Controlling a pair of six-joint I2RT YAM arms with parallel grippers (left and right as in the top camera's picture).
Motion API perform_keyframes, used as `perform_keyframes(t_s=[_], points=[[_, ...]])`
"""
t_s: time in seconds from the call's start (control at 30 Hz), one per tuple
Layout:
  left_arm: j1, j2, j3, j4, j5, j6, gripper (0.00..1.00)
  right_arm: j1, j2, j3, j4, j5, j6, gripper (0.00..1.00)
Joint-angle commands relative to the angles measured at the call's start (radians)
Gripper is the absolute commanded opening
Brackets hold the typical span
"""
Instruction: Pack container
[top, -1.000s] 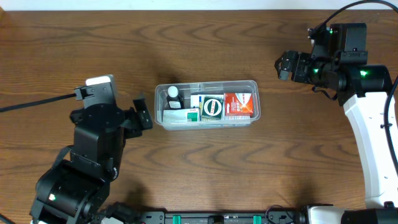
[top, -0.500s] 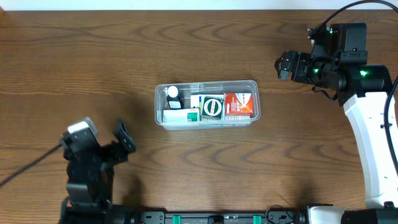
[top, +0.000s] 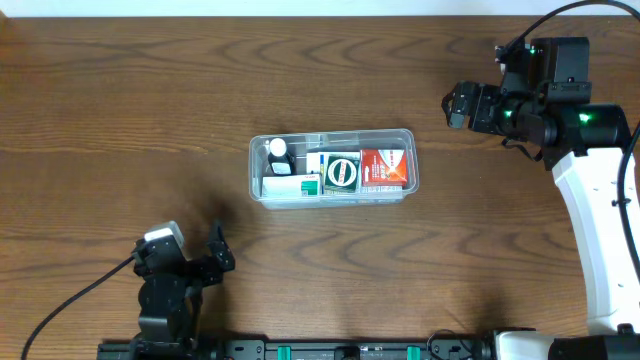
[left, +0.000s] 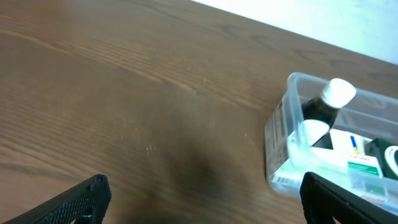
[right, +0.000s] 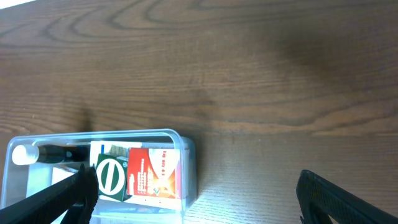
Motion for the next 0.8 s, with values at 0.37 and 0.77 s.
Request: perform_keyframes(t_s=[0.37, 0.77], points=[[0.004, -0.022, -0.1, 0.002, 0.013, 0.013, 0.98, -0.004, -0.008, 0.005, 0.0, 0.003, 0.012, 0.99], [0.004, -0.022, -0.1, 0.002, 0.013, 0.013, 0.98, -0.004, -0.008, 0.005, 0.0, 0.003, 0.012, 0.99]])
